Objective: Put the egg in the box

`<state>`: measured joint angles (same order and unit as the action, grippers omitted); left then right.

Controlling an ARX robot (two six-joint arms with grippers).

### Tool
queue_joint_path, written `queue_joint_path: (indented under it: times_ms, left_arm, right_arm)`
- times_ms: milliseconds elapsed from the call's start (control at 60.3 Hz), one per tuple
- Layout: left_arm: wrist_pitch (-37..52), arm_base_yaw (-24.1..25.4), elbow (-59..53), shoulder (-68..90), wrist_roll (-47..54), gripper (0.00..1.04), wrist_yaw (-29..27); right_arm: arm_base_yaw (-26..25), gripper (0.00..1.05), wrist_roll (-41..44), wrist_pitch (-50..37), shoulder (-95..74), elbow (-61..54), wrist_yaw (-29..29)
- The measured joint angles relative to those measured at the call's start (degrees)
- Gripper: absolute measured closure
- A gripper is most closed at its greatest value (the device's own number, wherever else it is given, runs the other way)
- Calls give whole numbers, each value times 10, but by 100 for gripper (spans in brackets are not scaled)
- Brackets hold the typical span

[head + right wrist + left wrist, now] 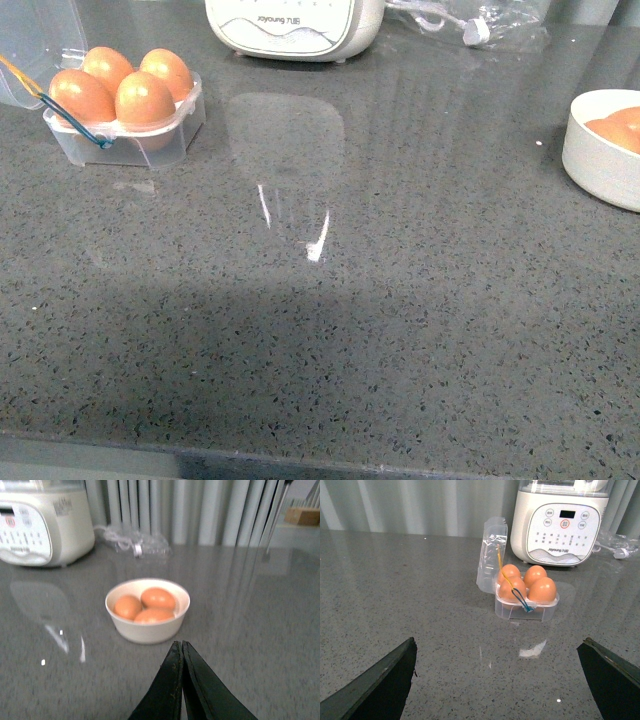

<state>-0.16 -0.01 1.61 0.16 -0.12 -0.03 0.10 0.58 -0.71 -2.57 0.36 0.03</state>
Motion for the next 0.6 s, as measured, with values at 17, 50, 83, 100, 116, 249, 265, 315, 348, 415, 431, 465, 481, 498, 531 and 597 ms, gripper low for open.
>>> queue_joint_path:
  times_ms: [17,50,83,100,116,249,265,315,348,415,431,465,481,498,531,597]
  left_arm:
    - [0,0,0,0,0,7,0]
    - [0,0,0,0,0,7,0]
    - [0,0,0,0,0,7,0]
    - [0,0,0,0,0,7,0]
    - [0,0,0,0,0,7,0]
    - [0,0,0,-1,0,7,0]
    - [0,0,0,-1,0,7,0]
    - [0,0,0,-1,0,7,0]
    - [0,0,0,-1,0,7,0]
    - [0,0,0,-1,0,7,0]
    - [0,0,0,-1,0,7,0]
    - [0,0,0,-1,0,7,0]
    - [0,0,0,-1,0,7,0]
    - [0,0,0,-1,0,7,0]
    - [0,0,0,-1,0,7,0]
    - [0,0,0,-1,0,7,0]
  right_arm:
    - [0,102,0,3,9,0,0]
    - [0,102,0,3,19,0,0]
    - [0,102,0,4,23,0,0]
    - [0,102,0,5,23,0,0]
    - [0,102,0,5,23,0,0]
    - [0,102,0,7,23,0,0]
    - [0,102,0,7,23,0,0]
    - [0,102,0,7,23,0,0]
    - [0,100,0,7,23,0,0]
    - [0,86,0,7,23,0,0]
    - [0,82,0,7,23,0,0]
    - [0,77,0,7,23,0,0]
    - [0,75,0,7,23,0,0]
    - [0,72,0,7,23,0,0]
    - [0,66,0,7,23,0,0]
    - [0,54,0,7,23,0,0]
